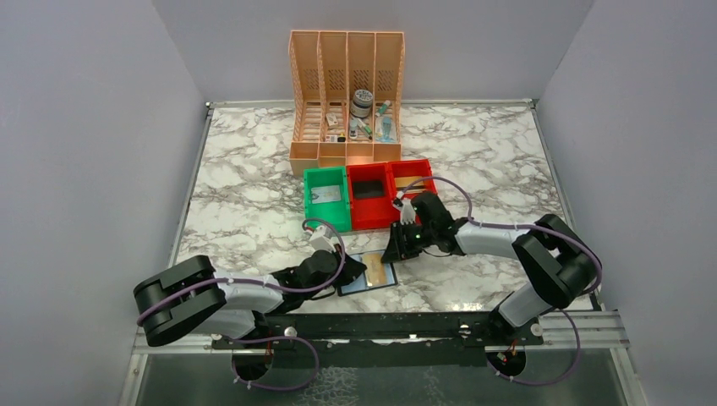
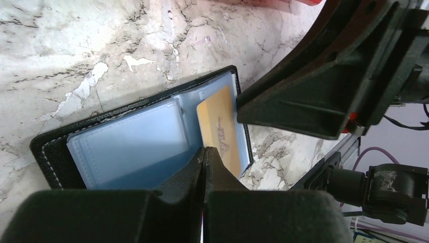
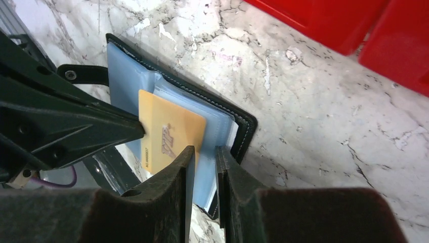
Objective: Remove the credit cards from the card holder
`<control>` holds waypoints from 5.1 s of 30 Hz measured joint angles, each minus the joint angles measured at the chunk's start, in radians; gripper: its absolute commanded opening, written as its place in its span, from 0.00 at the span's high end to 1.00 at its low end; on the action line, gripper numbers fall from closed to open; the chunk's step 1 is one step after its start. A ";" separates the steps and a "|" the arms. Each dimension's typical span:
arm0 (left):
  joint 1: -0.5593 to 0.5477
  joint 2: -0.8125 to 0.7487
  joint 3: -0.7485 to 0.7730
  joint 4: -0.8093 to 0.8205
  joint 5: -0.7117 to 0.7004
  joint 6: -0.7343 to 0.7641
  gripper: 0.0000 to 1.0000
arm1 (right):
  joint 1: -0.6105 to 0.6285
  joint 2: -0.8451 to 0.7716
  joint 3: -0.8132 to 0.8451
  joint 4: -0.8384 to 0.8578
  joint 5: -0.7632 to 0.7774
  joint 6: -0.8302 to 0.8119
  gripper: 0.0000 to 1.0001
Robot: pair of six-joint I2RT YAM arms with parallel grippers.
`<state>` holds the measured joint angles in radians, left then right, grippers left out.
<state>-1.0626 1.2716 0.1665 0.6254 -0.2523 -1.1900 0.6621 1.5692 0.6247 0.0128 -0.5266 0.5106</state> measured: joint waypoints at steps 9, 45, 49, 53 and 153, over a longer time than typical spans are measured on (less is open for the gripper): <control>0.000 -0.042 -0.013 -0.028 -0.001 0.003 0.89 | -0.002 -0.012 -0.026 0.032 0.035 0.015 0.78; 0.000 -0.043 -0.021 -0.039 -0.003 -0.005 0.70 | 0.013 -0.104 0.027 -0.141 0.067 -0.029 0.72; 0.000 -0.043 -0.021 -0.039 -0.002 -0.005 0.69 | 0.016 -0.101 0.025 -0.103 -0.008 -0.014 0.72; 0.000 -0.043 -0.021 -0.039 -0.002 -0.005 0.69 | 0.019 -0.079 0.024 -0.070 -0.060 -0.007 0.72; 0.000 -0.154 -0.080 -0.104 0.016 -0.076 0.88 | 0.088 0.053 -0.018 0.112 -0.063 0.139 0.73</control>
<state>-1.0626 1.1172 0.0868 0.5213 -0.2359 -1.2663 0.7498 1.6226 0.6064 0.1246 -0.5900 0.6498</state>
